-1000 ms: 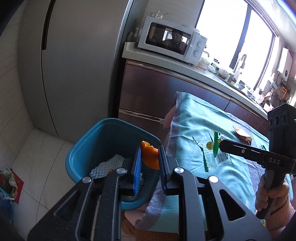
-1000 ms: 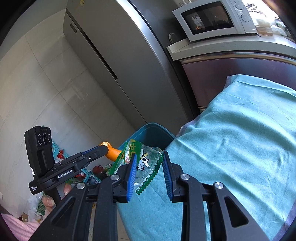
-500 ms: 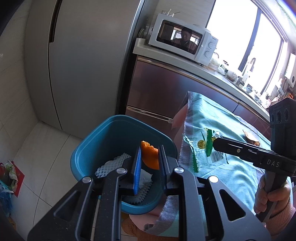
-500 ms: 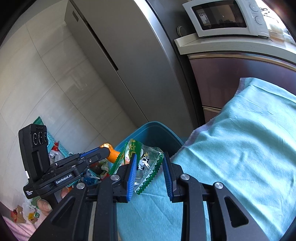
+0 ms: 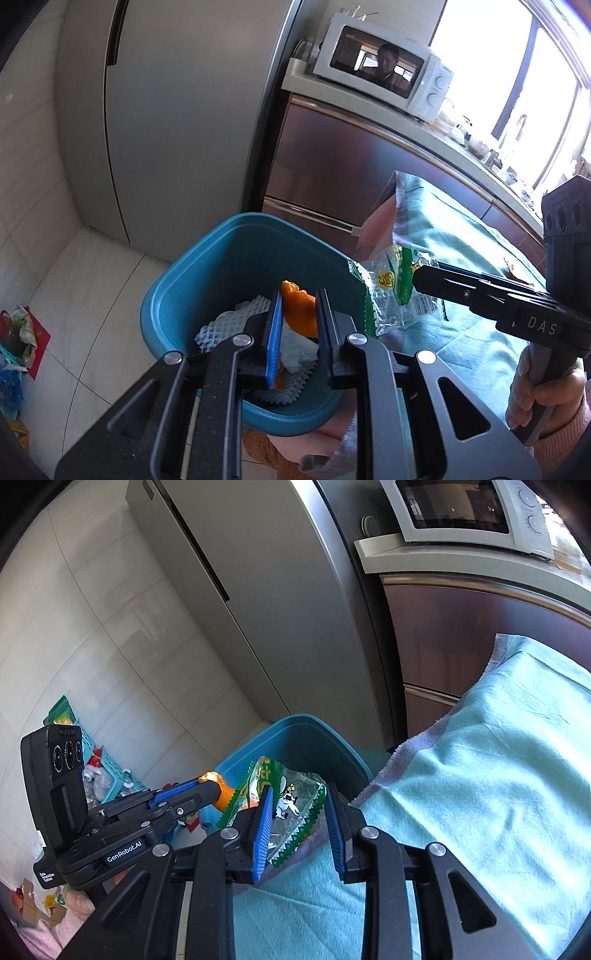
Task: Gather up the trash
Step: 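Lower both tools over the teal bin and open both to drop the items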
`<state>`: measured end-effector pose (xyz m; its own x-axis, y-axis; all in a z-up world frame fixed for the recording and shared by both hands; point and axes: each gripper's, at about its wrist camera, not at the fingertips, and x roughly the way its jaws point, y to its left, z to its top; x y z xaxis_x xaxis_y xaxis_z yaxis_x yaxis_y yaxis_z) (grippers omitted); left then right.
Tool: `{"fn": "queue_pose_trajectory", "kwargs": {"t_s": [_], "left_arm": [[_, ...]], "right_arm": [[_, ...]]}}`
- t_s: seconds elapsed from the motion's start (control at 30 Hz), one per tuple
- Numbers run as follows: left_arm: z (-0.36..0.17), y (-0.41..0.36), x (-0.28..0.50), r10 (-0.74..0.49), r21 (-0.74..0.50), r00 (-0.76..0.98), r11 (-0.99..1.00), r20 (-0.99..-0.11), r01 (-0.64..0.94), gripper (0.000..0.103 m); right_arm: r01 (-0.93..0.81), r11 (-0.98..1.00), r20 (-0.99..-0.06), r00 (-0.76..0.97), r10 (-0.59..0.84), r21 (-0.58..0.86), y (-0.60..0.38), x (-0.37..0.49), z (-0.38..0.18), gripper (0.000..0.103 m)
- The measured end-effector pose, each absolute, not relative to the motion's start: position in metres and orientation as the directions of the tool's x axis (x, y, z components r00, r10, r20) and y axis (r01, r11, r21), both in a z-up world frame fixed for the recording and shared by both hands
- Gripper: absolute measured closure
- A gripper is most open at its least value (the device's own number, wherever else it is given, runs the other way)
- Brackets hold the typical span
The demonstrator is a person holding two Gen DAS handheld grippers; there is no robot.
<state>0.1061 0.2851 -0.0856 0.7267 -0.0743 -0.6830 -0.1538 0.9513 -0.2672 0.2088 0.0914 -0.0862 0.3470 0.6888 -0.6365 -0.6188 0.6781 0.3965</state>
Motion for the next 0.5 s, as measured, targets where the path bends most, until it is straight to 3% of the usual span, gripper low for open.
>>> {"fn": "queue_pose_trajectory", "kwargs": {"t_s": [0.5], "left_arm": [[-0.117,0.296,0.122,-0.108,-0.33,0.687,0.922,-0.719,-0.201,0.085]], "right_arm": [[-0.587,0.71,-0.673,0.344,0.654,0.39,0.105,0.214,-0.095,0.073]]}}
